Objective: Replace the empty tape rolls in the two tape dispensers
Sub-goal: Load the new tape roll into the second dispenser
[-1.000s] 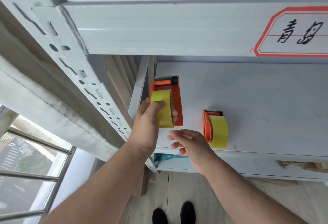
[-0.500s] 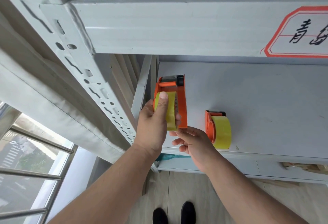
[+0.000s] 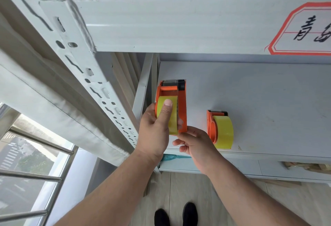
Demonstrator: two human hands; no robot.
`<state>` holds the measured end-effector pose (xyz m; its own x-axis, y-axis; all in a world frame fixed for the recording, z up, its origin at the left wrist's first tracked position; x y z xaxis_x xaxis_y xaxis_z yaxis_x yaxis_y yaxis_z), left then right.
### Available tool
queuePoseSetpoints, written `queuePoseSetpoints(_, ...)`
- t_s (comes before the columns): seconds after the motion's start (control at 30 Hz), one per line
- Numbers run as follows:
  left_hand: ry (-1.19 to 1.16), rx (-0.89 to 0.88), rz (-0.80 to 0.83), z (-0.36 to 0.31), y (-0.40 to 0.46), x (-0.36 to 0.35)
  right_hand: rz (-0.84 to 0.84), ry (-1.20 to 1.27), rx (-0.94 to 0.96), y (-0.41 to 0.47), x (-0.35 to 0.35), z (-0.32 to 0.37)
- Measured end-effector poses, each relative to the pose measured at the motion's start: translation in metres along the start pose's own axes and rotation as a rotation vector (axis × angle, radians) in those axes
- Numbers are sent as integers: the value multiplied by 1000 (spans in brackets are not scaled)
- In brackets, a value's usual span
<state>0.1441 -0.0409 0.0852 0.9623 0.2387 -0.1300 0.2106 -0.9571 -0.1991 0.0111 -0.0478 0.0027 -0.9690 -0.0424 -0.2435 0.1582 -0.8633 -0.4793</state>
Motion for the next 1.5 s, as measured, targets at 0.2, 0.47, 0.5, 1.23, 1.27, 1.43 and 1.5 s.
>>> queuePoseSetpoints(0.2,19,5,-82,8,4,3,83,22,15,-7,-11,6)
queuePoseSetpoints(0.47,-27,42,7,26,7,9,1,48,-42,-3,-13,-1)
queuePoseSetpoints(0.5,-19,39,31,29,8,10,-8,51,-55,-2,-12,-3)
queuePoseSetpoints(1.23,64,212,163,107,49,14,-411,182,-427,47,-2,-53)
queuePoseSetpoints(1.27,72,217,163,109,50,15,-423,191,-437,48,-3,-55)
queuePoseSetpoints(1.43,92,223,172,118,53,19,-468,217,-464,46,-7,-62)
queuePoseSetpoints(1.5,98,220,176,121,53,19,-483,225,-464,45,-9,-63)
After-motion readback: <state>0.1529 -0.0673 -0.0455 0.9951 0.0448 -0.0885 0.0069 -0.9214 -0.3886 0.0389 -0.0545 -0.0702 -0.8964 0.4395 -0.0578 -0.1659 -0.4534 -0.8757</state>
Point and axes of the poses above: each hand's wrist, its own y-axis towards the middle knuckle, its own x-axis out of the back of the hand, z = x × y, the point moved 2 cm from there along y, towards the middle knuckle, and after that the axes turned 2 degrees about y, right-handed, at the moved point
